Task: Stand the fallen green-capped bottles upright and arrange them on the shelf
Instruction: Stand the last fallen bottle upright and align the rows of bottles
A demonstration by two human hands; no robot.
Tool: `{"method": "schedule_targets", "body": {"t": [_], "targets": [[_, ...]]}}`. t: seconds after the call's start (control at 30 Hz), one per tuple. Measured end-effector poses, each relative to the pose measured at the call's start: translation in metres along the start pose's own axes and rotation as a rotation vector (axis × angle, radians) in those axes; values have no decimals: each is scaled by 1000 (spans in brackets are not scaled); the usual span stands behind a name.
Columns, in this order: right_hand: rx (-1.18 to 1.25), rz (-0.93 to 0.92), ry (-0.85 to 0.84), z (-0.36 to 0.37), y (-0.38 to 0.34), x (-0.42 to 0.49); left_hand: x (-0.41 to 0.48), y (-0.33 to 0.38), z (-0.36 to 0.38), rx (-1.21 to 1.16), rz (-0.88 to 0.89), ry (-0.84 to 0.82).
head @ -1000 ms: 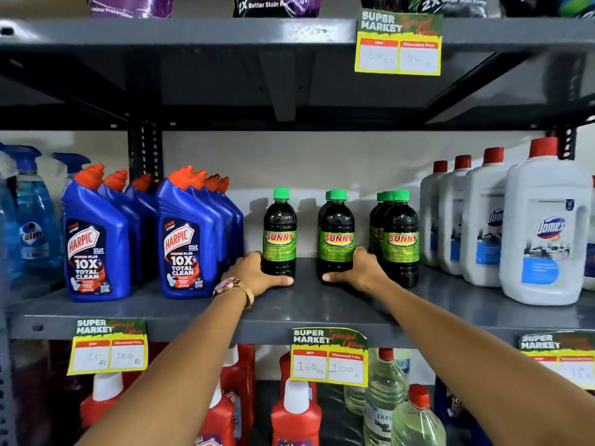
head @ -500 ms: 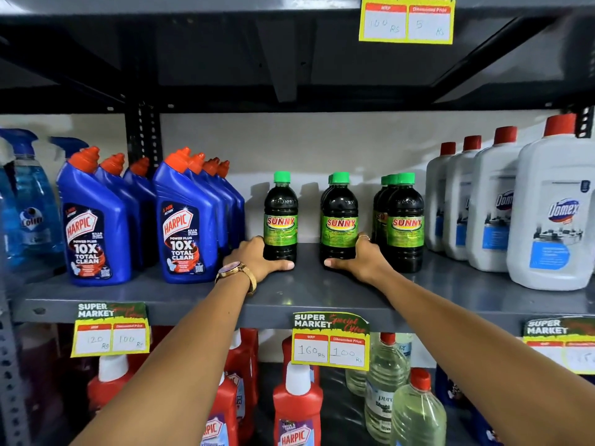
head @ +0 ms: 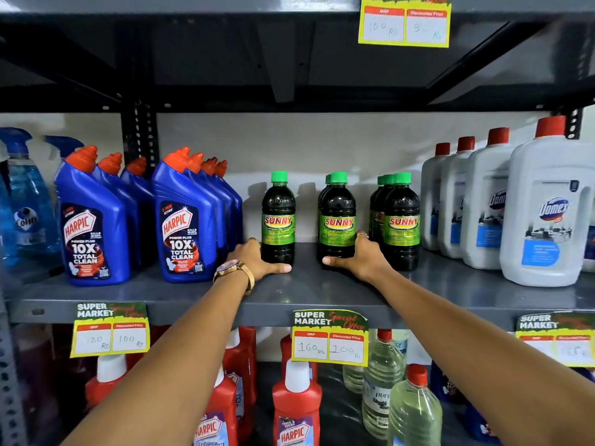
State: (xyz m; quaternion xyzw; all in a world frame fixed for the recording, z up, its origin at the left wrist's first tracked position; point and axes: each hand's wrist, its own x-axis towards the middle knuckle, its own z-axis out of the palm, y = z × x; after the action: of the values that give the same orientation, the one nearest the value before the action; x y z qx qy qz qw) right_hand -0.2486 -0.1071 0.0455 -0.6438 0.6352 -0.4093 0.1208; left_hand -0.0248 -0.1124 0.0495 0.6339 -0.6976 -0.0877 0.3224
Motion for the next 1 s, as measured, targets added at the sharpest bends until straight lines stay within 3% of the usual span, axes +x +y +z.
{"method": "schedule_targets", "body": {"t": [0.17,0.3,0.4,0.47,0.6,0.83,1.0], "targets": [[94,-8,-59,-23,0,-17,-22,-6,-9,-185,-23,-129],[105,23,41,-52,33,-25,-48,1,-4,-143,405,130],[42,112,252,-67,57,-20,-51,30,0,-76,625,-11],[44,243,245,-75,62,-15,-52,57,6,-9,680,-143],[219,282,56,-80,66,5,-53,94,36,78,674,-284],[125,125,81,-70,81,14,-51,98,54,196,588,-457],[113,100,60,-68,86,18,-50,96,57,178,584,-477]]}}
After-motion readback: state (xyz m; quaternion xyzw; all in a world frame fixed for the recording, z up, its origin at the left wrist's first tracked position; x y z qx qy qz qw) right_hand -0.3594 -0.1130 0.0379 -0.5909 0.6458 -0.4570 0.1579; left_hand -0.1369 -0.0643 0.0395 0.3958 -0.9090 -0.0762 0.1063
